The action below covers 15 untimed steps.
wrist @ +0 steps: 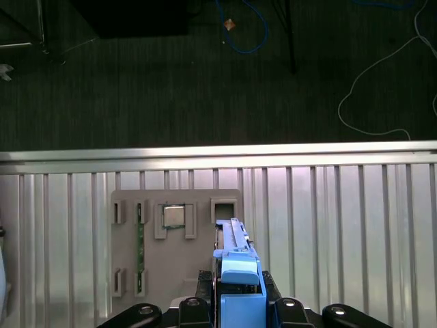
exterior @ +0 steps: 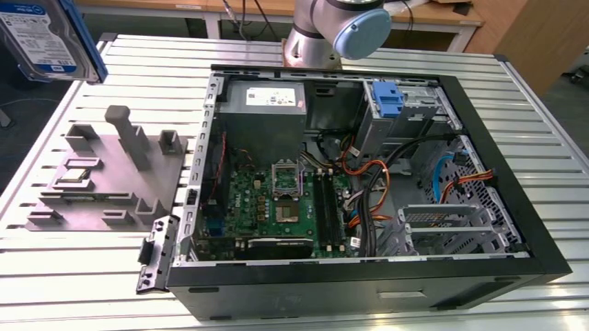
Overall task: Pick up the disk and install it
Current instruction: 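Pick up the disk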
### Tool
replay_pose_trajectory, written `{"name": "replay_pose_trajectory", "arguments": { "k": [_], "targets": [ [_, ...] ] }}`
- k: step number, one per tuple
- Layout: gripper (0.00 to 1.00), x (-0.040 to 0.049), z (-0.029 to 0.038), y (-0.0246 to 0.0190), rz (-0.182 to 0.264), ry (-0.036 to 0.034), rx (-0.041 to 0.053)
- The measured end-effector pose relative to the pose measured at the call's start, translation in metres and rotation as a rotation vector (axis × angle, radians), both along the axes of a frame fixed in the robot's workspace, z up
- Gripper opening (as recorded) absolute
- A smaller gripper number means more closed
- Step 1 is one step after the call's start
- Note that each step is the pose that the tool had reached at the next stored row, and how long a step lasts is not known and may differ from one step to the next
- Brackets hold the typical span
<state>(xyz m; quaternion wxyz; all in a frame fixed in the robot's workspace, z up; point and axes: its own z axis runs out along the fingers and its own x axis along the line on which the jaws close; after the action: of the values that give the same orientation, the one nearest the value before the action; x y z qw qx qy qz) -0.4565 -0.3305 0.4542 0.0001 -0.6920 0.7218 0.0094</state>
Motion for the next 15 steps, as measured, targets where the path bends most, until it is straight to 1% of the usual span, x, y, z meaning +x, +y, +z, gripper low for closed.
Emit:
{"name": "replay_pose_trajectory", "arguments": {
  "k": [15],
  "targets": [
    [0.36,0.0000,0.0029,0.0000,0.000,0.0000,0.0000]
  ]
}}
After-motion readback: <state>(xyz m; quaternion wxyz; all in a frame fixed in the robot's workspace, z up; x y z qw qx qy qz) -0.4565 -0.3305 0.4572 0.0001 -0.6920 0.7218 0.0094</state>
